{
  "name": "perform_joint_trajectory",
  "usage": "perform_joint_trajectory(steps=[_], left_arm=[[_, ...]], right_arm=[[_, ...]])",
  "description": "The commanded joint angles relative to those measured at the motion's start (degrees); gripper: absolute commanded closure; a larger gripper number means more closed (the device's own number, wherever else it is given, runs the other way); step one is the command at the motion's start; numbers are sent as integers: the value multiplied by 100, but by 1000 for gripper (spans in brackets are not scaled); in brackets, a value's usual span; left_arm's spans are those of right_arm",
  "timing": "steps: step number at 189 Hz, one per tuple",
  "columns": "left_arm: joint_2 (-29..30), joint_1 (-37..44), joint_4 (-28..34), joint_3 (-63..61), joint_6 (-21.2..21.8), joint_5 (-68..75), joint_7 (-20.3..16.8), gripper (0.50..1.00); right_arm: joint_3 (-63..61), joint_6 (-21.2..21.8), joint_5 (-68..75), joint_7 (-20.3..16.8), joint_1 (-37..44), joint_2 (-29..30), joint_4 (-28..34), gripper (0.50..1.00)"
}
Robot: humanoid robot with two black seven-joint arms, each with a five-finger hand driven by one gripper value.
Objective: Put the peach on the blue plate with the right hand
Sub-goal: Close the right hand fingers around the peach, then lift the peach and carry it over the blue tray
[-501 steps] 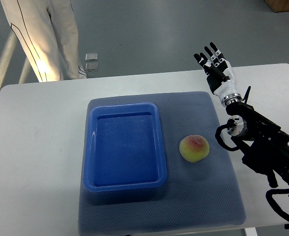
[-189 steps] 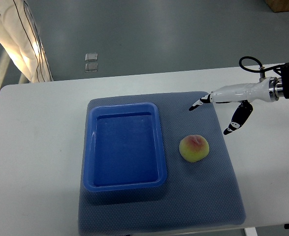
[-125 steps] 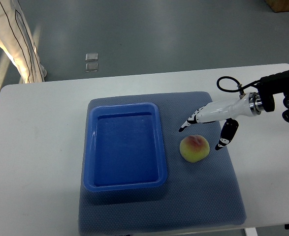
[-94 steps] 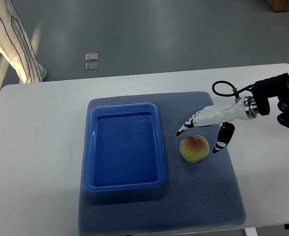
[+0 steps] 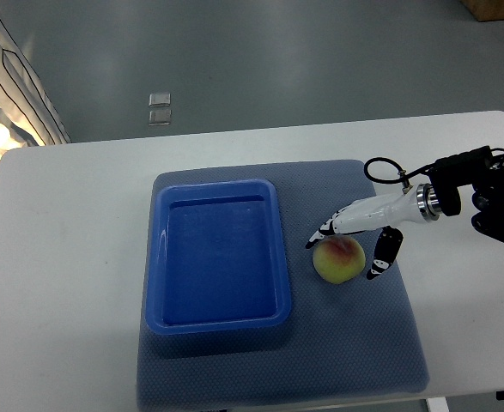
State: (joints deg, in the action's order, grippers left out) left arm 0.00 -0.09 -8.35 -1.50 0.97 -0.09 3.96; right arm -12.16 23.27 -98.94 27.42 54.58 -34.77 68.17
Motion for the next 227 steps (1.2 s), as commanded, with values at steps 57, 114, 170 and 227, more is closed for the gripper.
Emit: perform_joint_trajectory(steps=[57,114,170,227], left_arm=[[0,0,0,0,0,0,0,500],[0,0,0,0,0,0,0,500],[0,0,0,0,0,0,0,500],[0,0,0,0,0,0,0,500]], right_arm=[[-5,-112,-2,0,-114,128,-111,734],[-76,-103,50,9,-53,111,-137,844],[-102,-51,129,27,826,242,-155,832],[-93,-51,121,0,1345,1789,-1078,824]])
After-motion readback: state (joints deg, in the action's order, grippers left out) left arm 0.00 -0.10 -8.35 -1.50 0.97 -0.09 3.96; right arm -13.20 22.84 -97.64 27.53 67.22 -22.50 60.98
